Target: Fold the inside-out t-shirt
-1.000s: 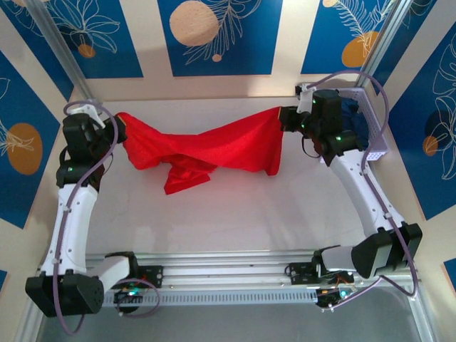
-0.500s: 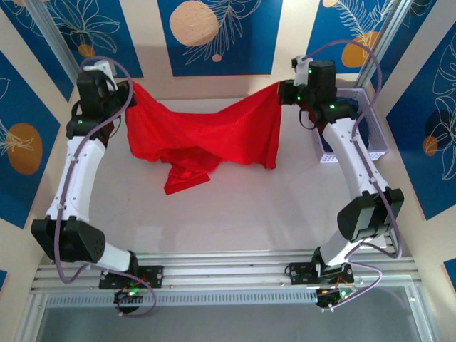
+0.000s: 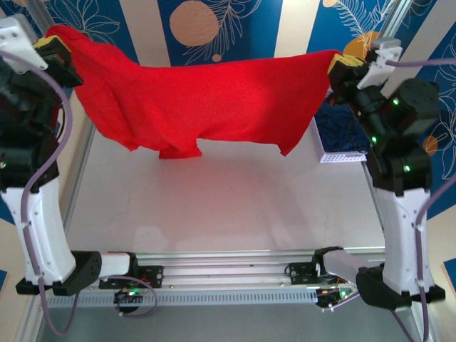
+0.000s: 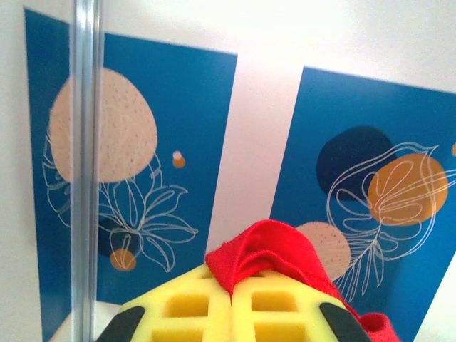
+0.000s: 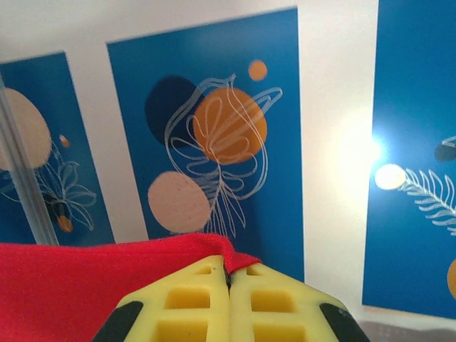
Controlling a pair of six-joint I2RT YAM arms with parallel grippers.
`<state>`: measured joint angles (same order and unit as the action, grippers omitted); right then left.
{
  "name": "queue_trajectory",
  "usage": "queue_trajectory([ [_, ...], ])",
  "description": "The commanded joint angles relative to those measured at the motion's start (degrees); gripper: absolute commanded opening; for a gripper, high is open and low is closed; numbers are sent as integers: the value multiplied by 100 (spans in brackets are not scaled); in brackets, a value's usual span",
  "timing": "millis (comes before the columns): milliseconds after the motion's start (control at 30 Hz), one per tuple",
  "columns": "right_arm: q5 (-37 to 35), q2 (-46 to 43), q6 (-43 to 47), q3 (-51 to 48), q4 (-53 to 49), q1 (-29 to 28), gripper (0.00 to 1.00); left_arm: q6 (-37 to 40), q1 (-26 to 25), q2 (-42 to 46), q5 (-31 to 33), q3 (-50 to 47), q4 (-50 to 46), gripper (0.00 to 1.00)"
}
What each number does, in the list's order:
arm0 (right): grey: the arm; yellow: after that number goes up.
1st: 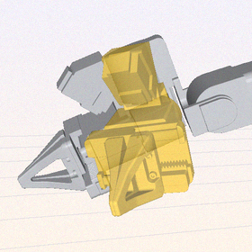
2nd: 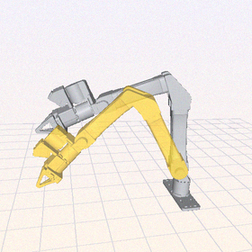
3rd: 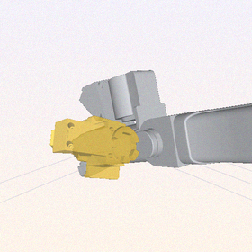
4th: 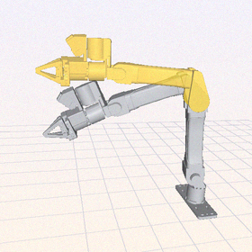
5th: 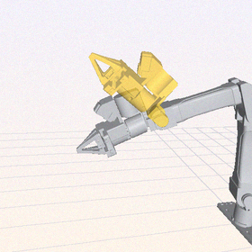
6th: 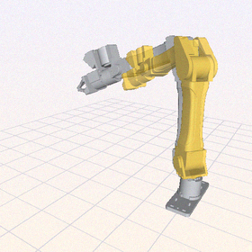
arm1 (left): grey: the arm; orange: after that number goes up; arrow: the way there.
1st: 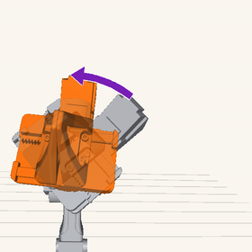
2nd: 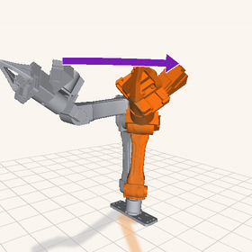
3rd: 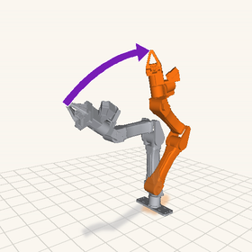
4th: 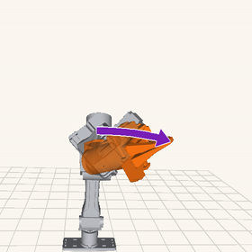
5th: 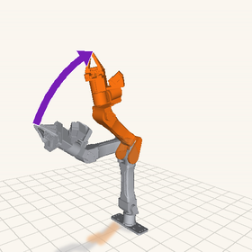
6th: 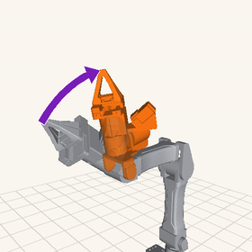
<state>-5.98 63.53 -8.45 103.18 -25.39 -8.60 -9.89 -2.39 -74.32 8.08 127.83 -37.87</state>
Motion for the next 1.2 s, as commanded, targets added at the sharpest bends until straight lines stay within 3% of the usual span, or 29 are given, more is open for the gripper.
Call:
queue_trajectory([
  [0, -27, -103, 28, -78, -191, 28, 0, 237, 11, -29, 171, 167, -430, 0],
  [167, -149, 167, 95, -470, -184, 35, 0, 368, 16, -517, 436, 10, -731, 0],
  [333, -42, 1016, 33, -440, 161, 116, 0, 455, 21, -1303, 435, 39, -575, 0],
  [500, 145, 1827, -67, 125, 313, 140, 0, 435, 63, -2214, 299, 920, -793, 0],
  [667, 407, 2310, -173, 790, 195, 131, 0, 375, 81, -2546, 61, 1641, -877, 0],
  [933, 523, 1886, -36, 893, -97, 41, 0, 307, 81, -1833, -342, 1672, -940, 0],
  [1167, 349, 470, 82, 172, -135, -80, 0, 238, 73, -274, -700, 707, -553, 0],
])
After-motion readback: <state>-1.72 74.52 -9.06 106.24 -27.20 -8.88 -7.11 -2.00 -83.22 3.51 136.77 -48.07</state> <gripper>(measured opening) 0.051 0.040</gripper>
